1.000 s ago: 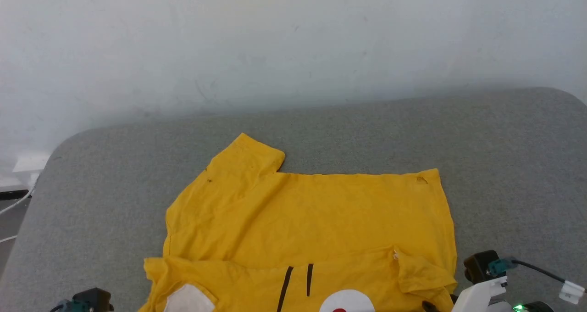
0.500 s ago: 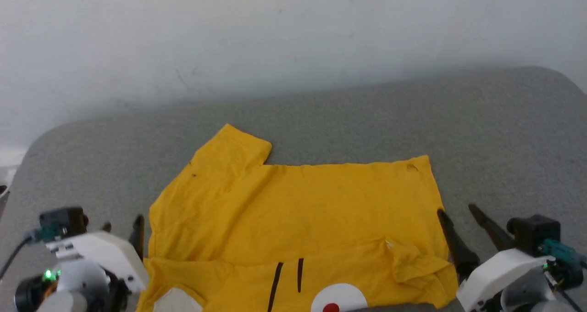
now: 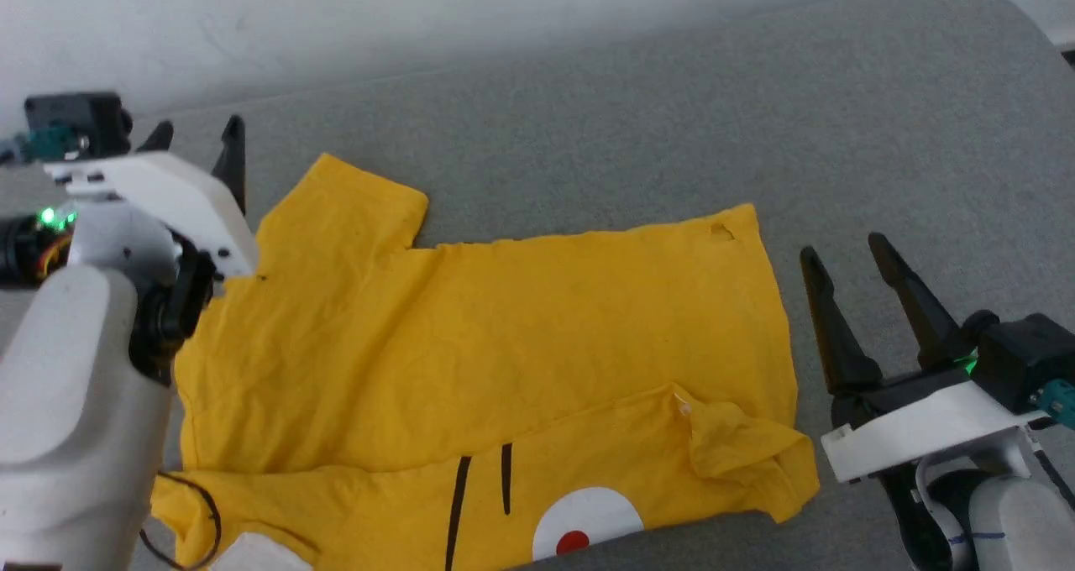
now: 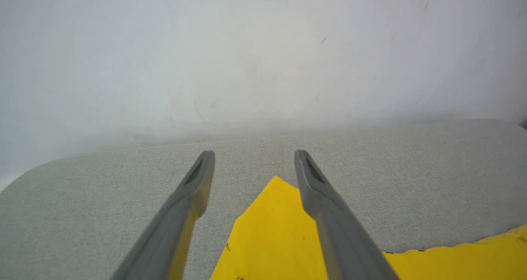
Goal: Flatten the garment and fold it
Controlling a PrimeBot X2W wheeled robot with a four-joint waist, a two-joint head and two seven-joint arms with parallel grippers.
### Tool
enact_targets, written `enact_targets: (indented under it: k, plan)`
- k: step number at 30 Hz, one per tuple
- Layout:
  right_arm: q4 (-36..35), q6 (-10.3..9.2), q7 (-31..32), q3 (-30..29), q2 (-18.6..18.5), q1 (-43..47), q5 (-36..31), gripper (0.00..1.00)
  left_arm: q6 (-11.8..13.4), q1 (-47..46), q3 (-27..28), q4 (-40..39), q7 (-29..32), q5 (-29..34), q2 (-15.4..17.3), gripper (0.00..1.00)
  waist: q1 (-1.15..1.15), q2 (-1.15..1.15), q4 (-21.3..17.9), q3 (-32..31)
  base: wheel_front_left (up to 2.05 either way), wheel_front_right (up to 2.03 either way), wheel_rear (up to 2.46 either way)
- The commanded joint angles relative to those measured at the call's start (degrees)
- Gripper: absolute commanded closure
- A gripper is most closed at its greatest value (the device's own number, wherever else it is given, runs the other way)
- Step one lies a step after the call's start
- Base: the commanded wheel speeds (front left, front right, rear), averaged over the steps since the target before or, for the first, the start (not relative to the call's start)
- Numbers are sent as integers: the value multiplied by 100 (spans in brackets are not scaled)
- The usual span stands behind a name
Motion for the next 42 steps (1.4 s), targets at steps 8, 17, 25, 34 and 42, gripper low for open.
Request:
enact_targets:
  k: [8,17,25,34,42]
  plan:
    - [-50,-5,-165,214,109,-409,-11,0,-526,-1613,-570,1412,815,113,-253,0,-2,0,-753,972,0,0,0]
    - [128,-5,-282,408,149,-600,68,0,-781,-2173,-935,2689,1654,129,-355,0,-2,0,-1032,1232,0,0,0]
    - [307,-5,-328,430,130,-626,105,0,-925,-2186,-1440,3575,2962,309,-224,16,-2,0,-1110,1235,0,0,0]
    - [329,-5,-233,388,58,-613,182,0,-1062,-1990,-1596,3679,3842,179,-126,100,-2,0,-970,1093,0,0,0]
    - [538,-5,90,397,-237,-1011,420,0,-978,-1994,-1519,3182,3057,178,-228,100,-2,0,-635,840,0,0,0]
